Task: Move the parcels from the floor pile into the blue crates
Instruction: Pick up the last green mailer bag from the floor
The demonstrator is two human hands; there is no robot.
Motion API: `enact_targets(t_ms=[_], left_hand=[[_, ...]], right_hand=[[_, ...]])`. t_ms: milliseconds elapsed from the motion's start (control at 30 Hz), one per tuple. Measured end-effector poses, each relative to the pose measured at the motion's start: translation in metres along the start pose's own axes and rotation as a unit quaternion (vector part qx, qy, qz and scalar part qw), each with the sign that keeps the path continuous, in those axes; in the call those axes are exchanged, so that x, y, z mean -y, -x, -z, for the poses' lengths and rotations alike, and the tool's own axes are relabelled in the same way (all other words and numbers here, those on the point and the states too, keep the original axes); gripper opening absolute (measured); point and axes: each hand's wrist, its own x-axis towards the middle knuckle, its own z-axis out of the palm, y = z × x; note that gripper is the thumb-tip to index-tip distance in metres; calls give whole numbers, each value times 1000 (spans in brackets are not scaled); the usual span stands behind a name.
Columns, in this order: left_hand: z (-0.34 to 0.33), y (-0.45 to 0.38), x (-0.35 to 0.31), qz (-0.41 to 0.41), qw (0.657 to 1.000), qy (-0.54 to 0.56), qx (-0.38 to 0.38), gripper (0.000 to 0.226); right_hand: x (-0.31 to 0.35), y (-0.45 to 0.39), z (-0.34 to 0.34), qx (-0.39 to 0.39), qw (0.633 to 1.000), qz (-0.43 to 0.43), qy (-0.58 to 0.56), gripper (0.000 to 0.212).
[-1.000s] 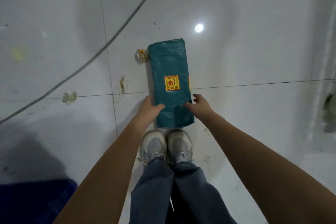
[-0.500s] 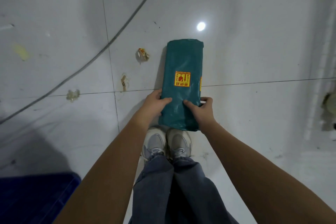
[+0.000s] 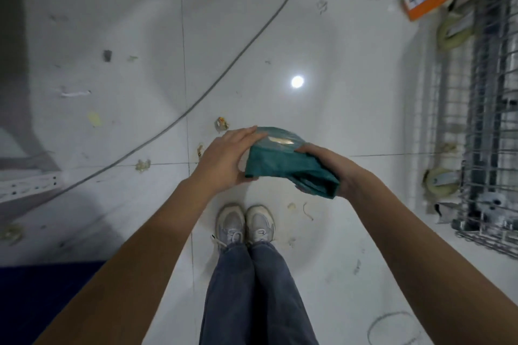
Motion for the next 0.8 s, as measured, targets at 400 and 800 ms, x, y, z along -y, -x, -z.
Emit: enact_targets(t_ms=[400, 800], left_hand=[[134, 60, -97, 188, 823, 493, -210, 31], [247, 218, -237, 142, 802, 533, -228, 49]], right_hand=[[26, 145, -23, -42, 938, 254, 231, 87], [7, 350, -100, 57, 890, 386, 236, 50]])
